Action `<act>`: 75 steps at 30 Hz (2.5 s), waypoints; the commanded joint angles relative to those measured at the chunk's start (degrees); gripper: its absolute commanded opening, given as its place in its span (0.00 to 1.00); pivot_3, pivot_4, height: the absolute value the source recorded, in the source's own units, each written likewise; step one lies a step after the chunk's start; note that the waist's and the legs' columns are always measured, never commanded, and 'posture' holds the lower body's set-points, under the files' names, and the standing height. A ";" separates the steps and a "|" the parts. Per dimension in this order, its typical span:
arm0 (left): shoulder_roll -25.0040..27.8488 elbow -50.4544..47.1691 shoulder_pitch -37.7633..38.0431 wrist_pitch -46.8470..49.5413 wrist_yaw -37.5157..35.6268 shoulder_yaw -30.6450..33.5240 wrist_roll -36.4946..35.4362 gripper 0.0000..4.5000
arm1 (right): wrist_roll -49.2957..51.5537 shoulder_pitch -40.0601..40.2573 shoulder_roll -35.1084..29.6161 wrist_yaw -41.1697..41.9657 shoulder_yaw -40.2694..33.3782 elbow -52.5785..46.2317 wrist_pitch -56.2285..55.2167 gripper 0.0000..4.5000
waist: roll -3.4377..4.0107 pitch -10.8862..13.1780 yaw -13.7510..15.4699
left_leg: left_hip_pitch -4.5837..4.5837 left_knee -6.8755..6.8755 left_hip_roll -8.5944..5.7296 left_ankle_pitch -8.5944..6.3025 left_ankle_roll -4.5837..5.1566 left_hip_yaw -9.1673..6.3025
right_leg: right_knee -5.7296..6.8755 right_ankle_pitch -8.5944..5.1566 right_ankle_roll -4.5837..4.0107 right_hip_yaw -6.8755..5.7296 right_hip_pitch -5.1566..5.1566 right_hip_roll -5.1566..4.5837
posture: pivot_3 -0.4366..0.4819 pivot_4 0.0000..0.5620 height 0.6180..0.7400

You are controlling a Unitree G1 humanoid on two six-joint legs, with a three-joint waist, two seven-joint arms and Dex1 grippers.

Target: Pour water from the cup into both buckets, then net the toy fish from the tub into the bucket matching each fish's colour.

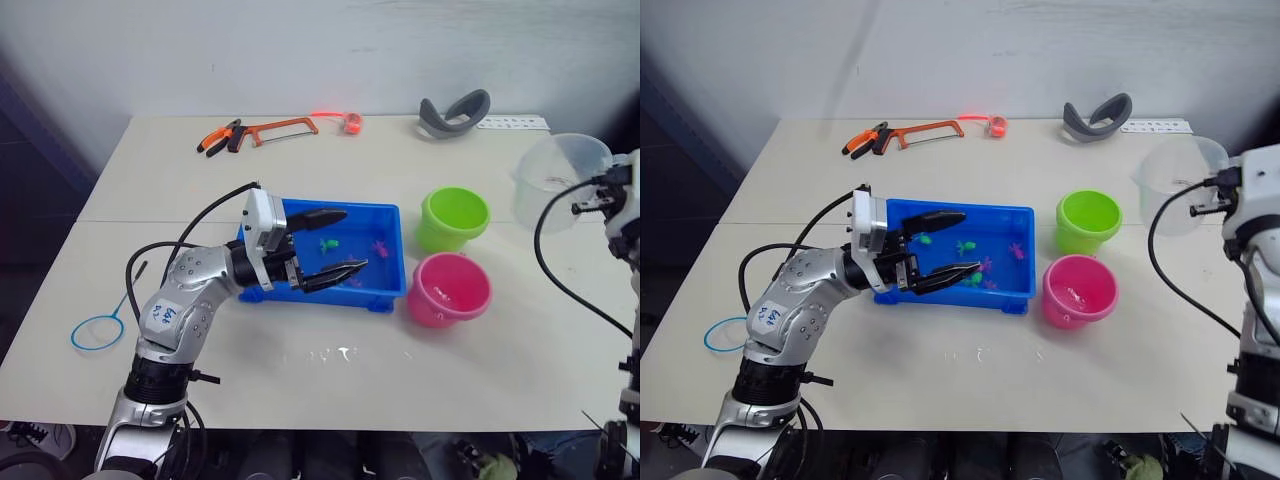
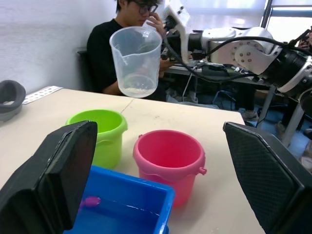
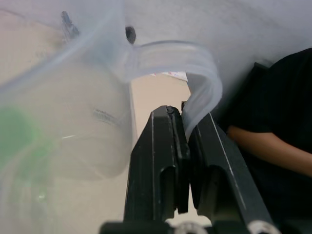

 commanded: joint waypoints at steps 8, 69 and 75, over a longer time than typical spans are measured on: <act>1.19 5.87 -2.03 -3.87 0.40 1.78 3.37 1.00 | -20.79 -8.61 -8.42 -7.41 17.06 15.55 -18.99 0.02 | -0.01 0.00 0.04 | -0.14 -0.04 -0.04 0.00 0.01 -0.02 | -0.18 0.01 0.02 -0.08 -0.03 -0.01 | 0.48 0.27 1.00; 1.26 10.25 -4.85 -6.29 -6.36 4.16 0.44 1.00 | 2.62 -5.22 -2.39 2.57 -1.02 16.14 -9.94 0.02 | -0.08 0.05 -0.96 | -0.23 -0.04 0.02 0.08 -0.09 -0.23 | -0.16 0.01 0.02 -0.28 -0.01 0.02 | 0.48 0.27 1.00; 6.06 6.84 -2.96 -3.46 -14.70 3.34 -3.51 1.00 | 15.72 4.39 1.39 3.31 -15.08 7.64 3.53 0.02 | -0.06 0.05 -1.01 | -0.21 -0.04 0.03 0.07 -0.07 -0.23 | -0.13 0.01 0.02 -0.27 0.01 -0.01 | 0.48 0.27 1.00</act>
